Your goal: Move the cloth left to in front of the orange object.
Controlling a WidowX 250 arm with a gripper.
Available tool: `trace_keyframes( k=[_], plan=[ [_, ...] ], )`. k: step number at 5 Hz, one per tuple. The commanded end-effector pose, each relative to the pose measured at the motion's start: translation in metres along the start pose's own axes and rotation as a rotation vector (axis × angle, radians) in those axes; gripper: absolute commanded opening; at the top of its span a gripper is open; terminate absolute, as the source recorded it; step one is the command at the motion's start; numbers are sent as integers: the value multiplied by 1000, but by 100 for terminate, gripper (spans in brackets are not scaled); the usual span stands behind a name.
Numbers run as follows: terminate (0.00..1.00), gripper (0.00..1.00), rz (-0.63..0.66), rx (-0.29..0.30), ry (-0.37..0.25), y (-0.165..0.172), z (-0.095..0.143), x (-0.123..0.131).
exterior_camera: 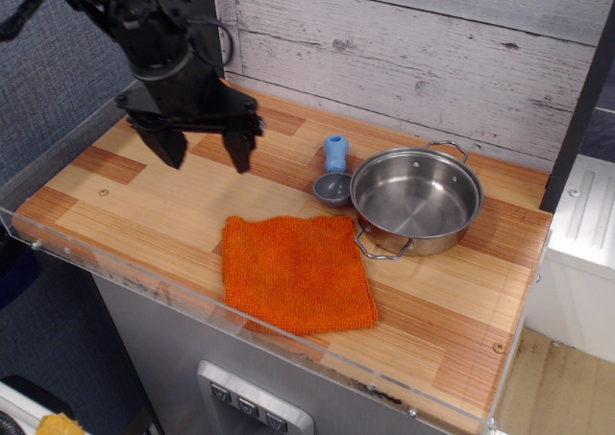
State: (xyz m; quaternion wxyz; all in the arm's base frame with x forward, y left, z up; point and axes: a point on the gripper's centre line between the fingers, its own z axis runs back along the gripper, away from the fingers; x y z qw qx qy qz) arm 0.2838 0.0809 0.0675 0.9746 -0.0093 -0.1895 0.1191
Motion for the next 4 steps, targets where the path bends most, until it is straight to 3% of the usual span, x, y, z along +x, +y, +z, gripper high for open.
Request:
trace_keyframes(
  k=[1, 3, 4],
  plan=[
    [0, 100, -139, -40, -38, -20, 19, -27],
    [0, 100, -275, -51, 28, -40, 9, -58],
    [0, 100, -316, -22, 53, -47, 1, -62]
  ],
)
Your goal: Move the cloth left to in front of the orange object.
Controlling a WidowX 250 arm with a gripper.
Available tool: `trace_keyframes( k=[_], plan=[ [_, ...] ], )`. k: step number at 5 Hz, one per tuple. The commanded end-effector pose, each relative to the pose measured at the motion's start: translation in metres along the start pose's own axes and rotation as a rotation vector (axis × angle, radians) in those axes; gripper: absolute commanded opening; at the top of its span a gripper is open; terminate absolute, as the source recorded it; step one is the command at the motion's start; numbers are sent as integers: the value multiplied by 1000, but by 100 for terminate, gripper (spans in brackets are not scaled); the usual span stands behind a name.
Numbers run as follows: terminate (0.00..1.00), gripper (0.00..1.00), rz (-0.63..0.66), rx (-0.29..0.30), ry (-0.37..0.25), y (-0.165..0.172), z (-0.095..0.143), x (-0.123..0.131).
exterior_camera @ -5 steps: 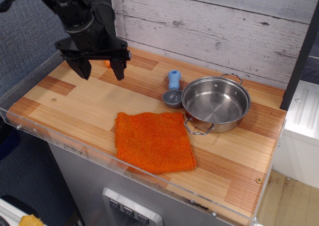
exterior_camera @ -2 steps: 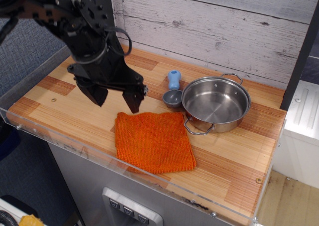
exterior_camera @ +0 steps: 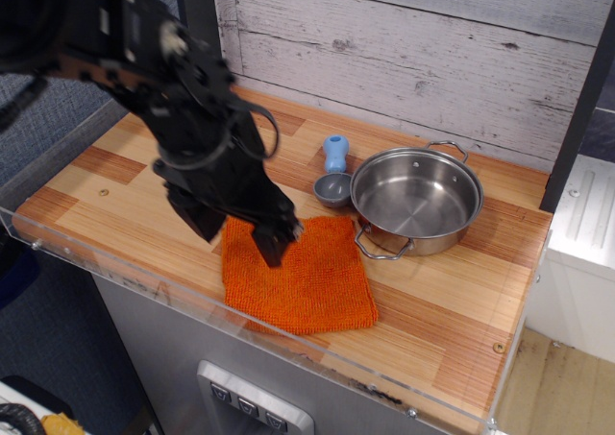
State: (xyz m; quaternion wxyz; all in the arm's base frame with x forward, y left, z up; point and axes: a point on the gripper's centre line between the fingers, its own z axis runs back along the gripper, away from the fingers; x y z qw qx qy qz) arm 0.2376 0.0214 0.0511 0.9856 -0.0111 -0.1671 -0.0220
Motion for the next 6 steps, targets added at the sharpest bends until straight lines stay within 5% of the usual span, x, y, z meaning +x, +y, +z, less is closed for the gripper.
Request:
trace_keyframes(
  k=[1, 3, 6],
  plan=[
    [0, 100, -89, 50, 24, -7, -14, 5],
    [0, 100, -91, 59, 50, -11, -33, 15],
    [0, 100, 36, 122, 96, 31, -41, 17]
  ],
)
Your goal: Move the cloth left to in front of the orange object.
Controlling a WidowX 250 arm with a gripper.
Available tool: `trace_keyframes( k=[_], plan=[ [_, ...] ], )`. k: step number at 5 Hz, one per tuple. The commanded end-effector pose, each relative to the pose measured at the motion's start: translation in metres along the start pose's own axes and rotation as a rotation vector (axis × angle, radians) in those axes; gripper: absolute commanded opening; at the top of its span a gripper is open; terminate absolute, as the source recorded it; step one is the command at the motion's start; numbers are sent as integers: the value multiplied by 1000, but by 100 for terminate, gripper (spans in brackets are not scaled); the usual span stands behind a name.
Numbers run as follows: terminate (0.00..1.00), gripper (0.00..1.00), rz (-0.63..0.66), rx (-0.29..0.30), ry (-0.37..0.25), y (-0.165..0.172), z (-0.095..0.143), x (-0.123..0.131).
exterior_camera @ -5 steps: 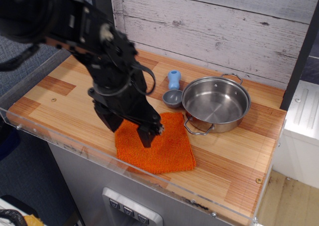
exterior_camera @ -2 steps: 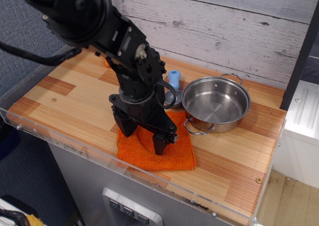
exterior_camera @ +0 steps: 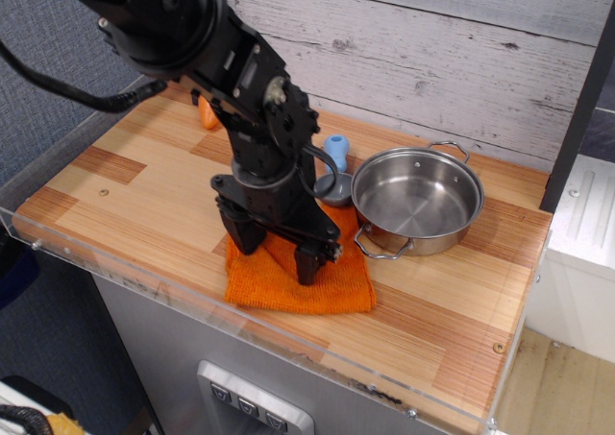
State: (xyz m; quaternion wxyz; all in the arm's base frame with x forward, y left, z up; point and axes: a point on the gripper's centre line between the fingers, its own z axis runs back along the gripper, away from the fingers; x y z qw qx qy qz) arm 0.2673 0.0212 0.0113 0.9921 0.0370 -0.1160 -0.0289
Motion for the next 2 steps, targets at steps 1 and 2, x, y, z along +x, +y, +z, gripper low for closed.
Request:
trace_keyframes(
  k=[1, 2],
  plan=[
    [0, 100, 114, 46, -5, 49, 3, 7],
    [0, 100, 163, 61, -7, 71, 2, 15]
  ],
)
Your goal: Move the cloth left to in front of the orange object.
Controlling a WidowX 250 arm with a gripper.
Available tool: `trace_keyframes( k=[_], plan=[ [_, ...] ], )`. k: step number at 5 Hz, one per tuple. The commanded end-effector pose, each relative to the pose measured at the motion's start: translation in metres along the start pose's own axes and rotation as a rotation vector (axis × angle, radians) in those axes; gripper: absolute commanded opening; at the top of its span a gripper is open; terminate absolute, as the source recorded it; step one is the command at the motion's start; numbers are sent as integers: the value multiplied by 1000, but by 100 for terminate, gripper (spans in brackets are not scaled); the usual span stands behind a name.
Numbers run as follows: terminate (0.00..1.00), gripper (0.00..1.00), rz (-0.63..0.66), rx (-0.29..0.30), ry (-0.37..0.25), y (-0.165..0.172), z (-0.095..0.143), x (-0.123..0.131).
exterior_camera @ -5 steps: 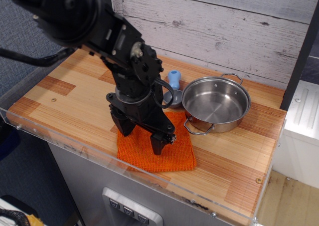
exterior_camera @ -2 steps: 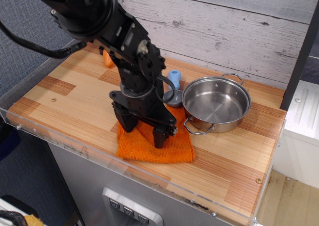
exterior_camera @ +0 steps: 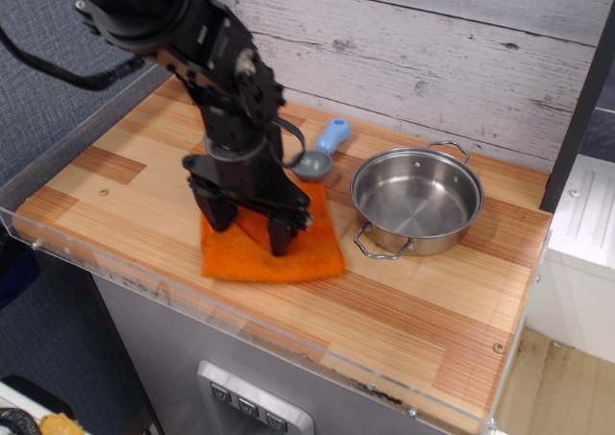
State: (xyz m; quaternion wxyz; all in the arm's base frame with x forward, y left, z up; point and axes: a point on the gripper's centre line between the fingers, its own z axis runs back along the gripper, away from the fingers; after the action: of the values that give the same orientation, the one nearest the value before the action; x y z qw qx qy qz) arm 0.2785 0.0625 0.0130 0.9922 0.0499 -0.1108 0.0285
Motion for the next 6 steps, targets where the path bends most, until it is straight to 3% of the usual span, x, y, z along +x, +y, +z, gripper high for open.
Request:
trace_keyframes(
  k=[1, 3, 6],
  plan=[
    [0, 100, 114, 40, -23, 54, 3, 22],
    [0, 100, 237, 75, -23, 96, 2, 41],
    [0, 100, 330, 108, -20, 127, 5, 47]
  ],
)
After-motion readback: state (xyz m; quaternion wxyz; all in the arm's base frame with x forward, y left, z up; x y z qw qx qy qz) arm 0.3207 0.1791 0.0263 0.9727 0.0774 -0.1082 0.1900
